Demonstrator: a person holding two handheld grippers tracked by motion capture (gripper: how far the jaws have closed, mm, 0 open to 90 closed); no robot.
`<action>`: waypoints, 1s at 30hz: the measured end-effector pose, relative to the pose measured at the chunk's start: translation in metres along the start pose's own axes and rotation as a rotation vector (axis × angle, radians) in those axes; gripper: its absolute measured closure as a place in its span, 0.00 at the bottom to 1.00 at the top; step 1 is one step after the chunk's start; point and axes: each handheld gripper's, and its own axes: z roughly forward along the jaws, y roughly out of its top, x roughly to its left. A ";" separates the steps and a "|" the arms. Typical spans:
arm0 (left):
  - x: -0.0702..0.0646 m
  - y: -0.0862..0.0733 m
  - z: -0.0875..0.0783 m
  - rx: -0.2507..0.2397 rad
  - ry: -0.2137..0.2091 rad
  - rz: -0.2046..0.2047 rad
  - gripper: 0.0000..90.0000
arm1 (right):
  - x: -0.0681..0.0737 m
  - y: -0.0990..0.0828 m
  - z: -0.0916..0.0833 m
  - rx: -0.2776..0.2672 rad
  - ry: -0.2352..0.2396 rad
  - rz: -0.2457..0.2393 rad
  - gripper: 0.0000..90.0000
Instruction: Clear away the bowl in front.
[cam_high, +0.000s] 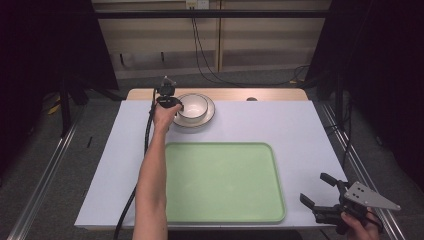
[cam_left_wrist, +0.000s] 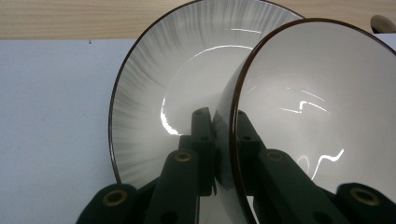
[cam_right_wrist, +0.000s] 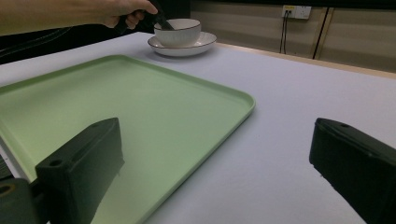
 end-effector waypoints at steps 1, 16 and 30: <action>0.000 0.000 0.000 0.000 0.000 0.000 0.92 | 0.000 0.000 0.000 0.000 0.000 0.000 0.03; -0.002 0.001 -0.005 0.008 0.002 -0.006 0.92 | 0.000 0.000 0.000 -0.005 -0.005 0.005 0.03; -0.004 0.004 -0.016 0.001 -0.021 0.004 0.92 | 0.001 0.000 0.000 -0.022 0.003 0.016 0.03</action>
